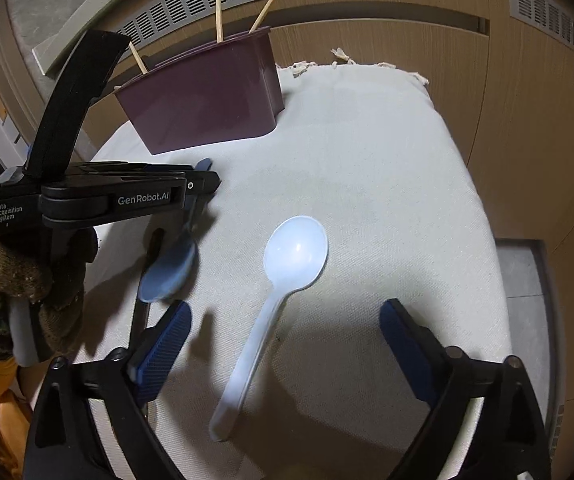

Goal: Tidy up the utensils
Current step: 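Grasp the blue plastic spoon by its handle with the left tool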

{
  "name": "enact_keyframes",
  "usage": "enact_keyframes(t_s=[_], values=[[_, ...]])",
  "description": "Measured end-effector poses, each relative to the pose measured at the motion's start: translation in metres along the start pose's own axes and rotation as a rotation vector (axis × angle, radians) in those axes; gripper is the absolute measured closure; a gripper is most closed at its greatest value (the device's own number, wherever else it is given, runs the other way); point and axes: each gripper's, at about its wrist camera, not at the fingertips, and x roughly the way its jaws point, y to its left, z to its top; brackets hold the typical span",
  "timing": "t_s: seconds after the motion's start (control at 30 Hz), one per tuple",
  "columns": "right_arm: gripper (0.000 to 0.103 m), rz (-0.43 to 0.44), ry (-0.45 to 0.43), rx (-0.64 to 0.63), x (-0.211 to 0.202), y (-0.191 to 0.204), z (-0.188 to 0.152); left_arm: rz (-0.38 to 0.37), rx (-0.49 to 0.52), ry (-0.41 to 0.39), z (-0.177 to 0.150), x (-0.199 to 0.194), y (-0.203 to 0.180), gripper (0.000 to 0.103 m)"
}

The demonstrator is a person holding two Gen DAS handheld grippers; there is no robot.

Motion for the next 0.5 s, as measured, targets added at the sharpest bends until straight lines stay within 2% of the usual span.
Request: enact_keyframes(t_s=[0.1,0.33,0.5], values=[[0.0,0.013,0.01,0.011,0.0,0.0,-0.002,-0.009,-0.005,-0.019,-0.008,-0.009,0.004,0.091],[0.0,0.007,0.019,0.088,0.0,-0.001,-0.002,-0.054,-0.028,-0.107,-0.028,-0.05,0.019,0.091],[0.0,-0.061,0.075,-0.014,0.006,0.012,0.001,-0.09,-0.065,-0.169,-0.043,-0.086,0.033,0.091]])
